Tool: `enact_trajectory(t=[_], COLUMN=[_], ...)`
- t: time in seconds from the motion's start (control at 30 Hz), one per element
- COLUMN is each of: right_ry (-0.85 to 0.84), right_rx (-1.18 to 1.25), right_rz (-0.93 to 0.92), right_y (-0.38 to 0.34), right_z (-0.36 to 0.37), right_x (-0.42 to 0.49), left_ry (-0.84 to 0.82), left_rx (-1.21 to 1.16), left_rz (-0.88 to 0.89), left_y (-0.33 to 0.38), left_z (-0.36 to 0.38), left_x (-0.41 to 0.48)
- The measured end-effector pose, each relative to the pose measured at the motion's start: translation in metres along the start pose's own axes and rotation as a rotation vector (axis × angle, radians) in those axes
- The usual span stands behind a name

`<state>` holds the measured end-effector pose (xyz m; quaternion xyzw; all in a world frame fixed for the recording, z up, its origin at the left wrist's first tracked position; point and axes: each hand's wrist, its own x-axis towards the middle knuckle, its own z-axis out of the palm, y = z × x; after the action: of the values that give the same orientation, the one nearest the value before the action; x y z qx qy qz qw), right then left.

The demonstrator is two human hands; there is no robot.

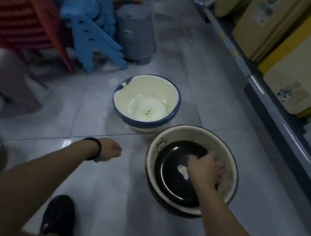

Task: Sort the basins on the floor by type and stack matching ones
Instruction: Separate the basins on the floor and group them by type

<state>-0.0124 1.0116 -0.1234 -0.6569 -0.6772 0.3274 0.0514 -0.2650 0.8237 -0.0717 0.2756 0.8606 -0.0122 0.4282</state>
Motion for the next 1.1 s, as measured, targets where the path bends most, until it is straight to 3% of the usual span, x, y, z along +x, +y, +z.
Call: enact_trajectory(t=[0.13, 0.3, 0.4, 0.5, 0.57, 0.73, 0.87, 1.1], right_ry=[-0.261, -0.725, -1.003, -1.159, -1.175, -1.187, -1.223, -1.144], right_rx=[0.289, 0.343, 0.340, 0.366, 0.324, 0.274, 0.222, 0.312], right_rz=[-0.195, -0.398, -0.279, -0.119, -0.120, -0.042, 0.028, 0.190], right_y=[-0.107, -0.191, -0.223, -0.256, -0.282, -0.329, -0.347, -0.346], right_z=[0.028, 0.102, 0.157, 0.220, 0.269, 0.397, 0.489, 0.588], right_x=[-0.054, -0.178, -0.235, -0.282, -0.310, -0.363, -0.393, -0.403], left_ry=[0.015, 0.222, 0.343, 0.561, 0.663, 0.716, 0.686, 0.648], left_rx=[0.080, 0.101, -0.099, -0.282, -0.344, -0.443, -0.569, -0.506], left_rz=[-0.076, -0.165, -0.244, -0.327, -0.349, -0.357, -0.459, -0.543], left_y=[-0.087, -0.214, -0.293, -0.370, -0.403, -0.444, -0.479, -0.504], left_z=[-0.059, -0.099, -0.092, -0.076, -0.069, -0.069, -0.059, -0.045], left_x=[-0.067, -0.150, -0.171, -0.169, -0.166, -0.166, -0.166, -0.159])
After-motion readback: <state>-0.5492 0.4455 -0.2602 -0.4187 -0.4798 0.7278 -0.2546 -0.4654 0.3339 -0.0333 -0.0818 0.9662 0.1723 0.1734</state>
